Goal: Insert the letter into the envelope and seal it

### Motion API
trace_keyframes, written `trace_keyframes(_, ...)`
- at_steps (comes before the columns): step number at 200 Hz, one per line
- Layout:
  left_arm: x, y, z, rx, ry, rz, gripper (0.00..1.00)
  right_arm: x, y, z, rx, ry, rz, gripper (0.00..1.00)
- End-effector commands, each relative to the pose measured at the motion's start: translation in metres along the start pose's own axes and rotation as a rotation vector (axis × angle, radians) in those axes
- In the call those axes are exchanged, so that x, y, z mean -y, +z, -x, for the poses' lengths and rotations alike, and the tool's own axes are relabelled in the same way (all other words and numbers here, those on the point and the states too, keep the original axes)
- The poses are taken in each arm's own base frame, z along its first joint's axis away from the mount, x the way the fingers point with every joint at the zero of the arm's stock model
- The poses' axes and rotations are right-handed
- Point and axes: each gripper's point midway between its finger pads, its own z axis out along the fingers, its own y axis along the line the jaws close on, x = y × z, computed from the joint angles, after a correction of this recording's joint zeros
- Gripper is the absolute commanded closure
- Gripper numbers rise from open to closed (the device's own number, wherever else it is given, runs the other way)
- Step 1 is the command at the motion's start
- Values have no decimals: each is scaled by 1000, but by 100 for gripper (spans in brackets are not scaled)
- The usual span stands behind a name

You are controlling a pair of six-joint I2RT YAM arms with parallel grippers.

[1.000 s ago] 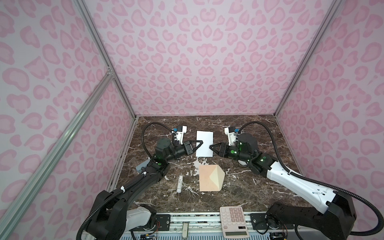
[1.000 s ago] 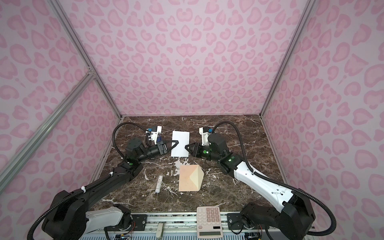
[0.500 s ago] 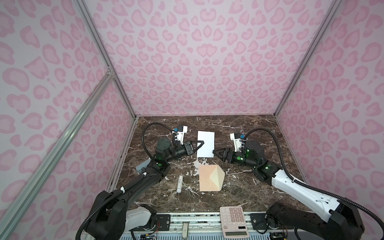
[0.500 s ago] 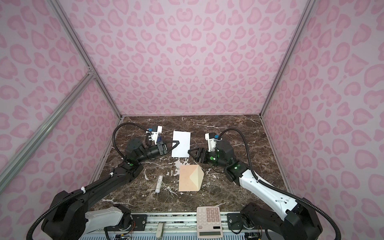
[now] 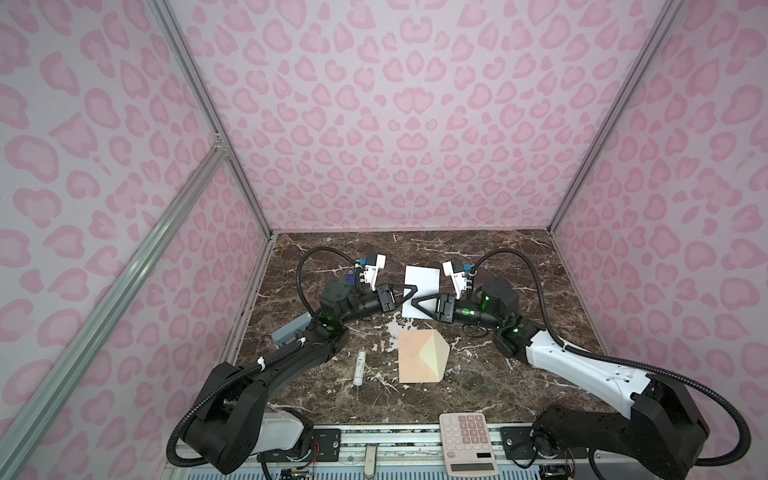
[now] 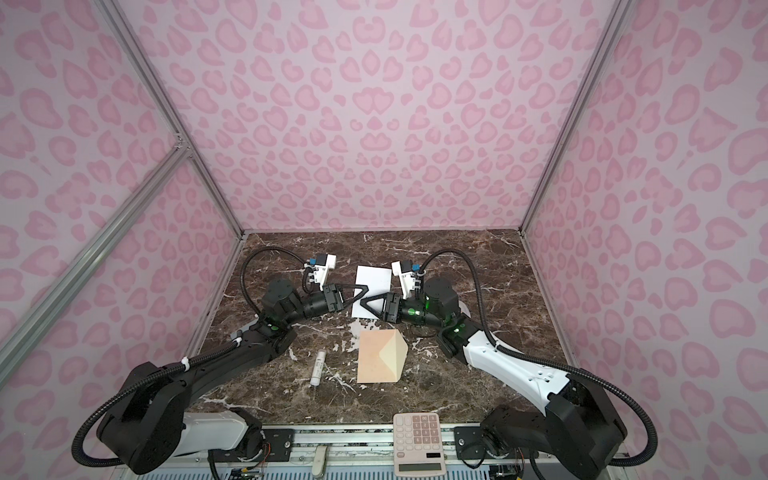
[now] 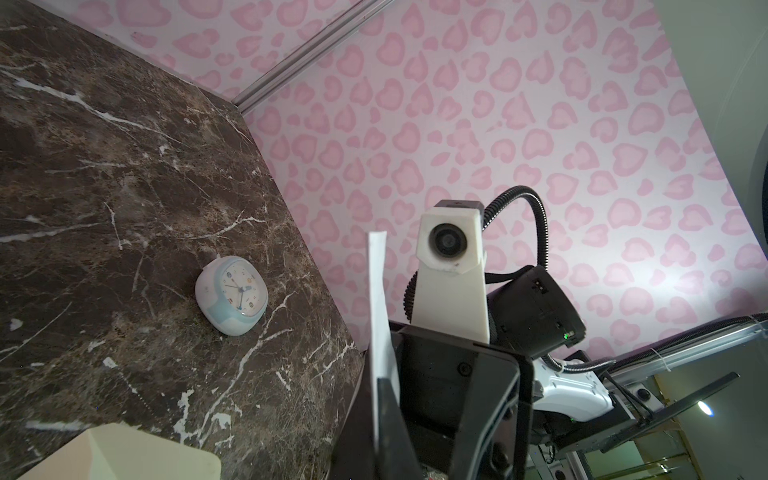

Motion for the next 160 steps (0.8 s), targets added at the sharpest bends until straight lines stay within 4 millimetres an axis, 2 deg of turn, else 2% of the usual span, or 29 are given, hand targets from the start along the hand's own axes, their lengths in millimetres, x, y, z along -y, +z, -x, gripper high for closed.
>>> trace_keyframes(1,12,-1,4,17,45,-43,95,-11,1,2,1,-21,49,64)
trace_keyframes(63,8,-2,3,7,55,-13,93,0,-6,7,33,-13,-20,94)
trace_keyframes(76,5,-2,2,6,48,9,85,4,-8,7,34,-12,-39,100)
trace_keyframes(88,2,-4,2,9,44,32,68,10,-10,7,39,-9,-73,100)
trace_keyframes(95,0,-5,2,13,46,49,54,13,-12,6,40,-14,-97,100)
trace_keyframes(109,0,-10,2,22,68,89,40,19,-17,4,34,-32,-145,100)
trace_keyframes(136,-9,-27,7,39,136,259,36,43,-34,-2,20,-88,-332,100)
trace_keyframes(160,-34,-50,1,15,166,479,36,71,-49,-15,-6,-110,-482,100)
